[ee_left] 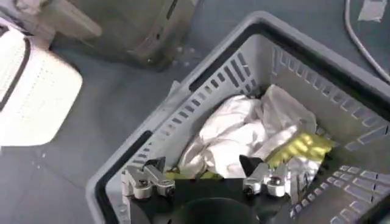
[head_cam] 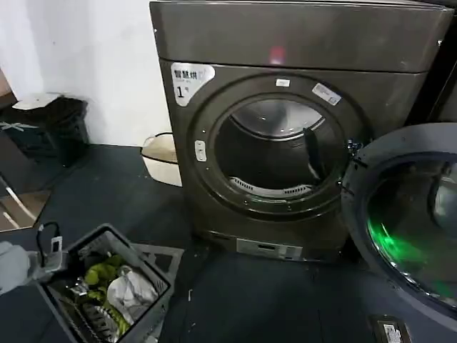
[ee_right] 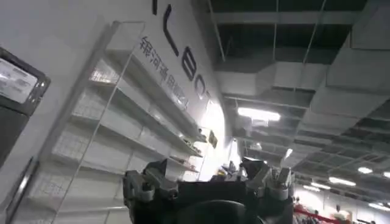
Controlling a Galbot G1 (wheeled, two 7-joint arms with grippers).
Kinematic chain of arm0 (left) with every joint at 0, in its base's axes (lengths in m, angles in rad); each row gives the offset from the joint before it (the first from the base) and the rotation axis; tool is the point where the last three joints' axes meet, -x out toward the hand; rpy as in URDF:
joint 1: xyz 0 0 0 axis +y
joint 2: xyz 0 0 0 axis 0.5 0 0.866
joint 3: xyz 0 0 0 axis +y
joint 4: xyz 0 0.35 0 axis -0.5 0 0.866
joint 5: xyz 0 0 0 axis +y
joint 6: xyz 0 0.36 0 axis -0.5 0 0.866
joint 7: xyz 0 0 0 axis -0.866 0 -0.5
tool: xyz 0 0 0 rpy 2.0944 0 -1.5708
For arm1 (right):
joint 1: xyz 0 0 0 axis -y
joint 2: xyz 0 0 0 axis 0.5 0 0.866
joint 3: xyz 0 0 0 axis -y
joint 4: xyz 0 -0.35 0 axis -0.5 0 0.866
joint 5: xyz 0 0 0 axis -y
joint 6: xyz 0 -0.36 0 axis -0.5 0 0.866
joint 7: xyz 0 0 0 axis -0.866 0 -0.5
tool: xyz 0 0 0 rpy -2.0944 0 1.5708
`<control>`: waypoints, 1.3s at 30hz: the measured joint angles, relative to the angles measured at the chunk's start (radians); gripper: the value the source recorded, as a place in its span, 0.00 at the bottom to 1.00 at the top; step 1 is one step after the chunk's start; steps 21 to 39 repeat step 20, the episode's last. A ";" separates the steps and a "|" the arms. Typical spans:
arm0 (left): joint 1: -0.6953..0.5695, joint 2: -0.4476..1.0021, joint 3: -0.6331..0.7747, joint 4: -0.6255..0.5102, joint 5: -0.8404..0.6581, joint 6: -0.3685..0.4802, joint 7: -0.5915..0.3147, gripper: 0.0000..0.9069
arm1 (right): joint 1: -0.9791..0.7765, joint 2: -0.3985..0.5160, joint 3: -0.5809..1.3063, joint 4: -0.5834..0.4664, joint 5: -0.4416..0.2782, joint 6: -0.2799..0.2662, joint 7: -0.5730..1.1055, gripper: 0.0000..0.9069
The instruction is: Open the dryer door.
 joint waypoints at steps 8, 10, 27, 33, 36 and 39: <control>0.010 0.002 -0.016 0.009 0.070 -0.031 -0.005 1.00 | 0.000 0.004 0.000 -0.001 0.001 0.000 0.002 1.00; 0.012 0.002 -0.017 0.010 0.074 -0.031 -0.005 1.00 | 0.000 0.004 0.000 -0.001 0.000 0.000 0.002 1.00; 0.018 -0.001 -0.018 0.023 0.120 -0.052 0.005 1.00 | -0.001 0.004 0.001 0.008 -0.004 0.000 0.003 1.00; 0.018 -0.001 -0.018 0.023 0.120 -0.052 0.005 1.00 | -0.001 0.004 0.001 0.008 -0.004 0.000 0.003 1.00; 0.018 -0.001 -0.018 0.023 0.120 -0.052 0.005 1.00 | -0.001 0.004 0.001 0.008 -0.004 0.000 0.003 1.00; 0.018 -0.001 -0.018 0.023 0.120 -0.052 0.005 1.00 | -0.001 0.004 0.001 0.008 -0.004 0.000 0.003 1.00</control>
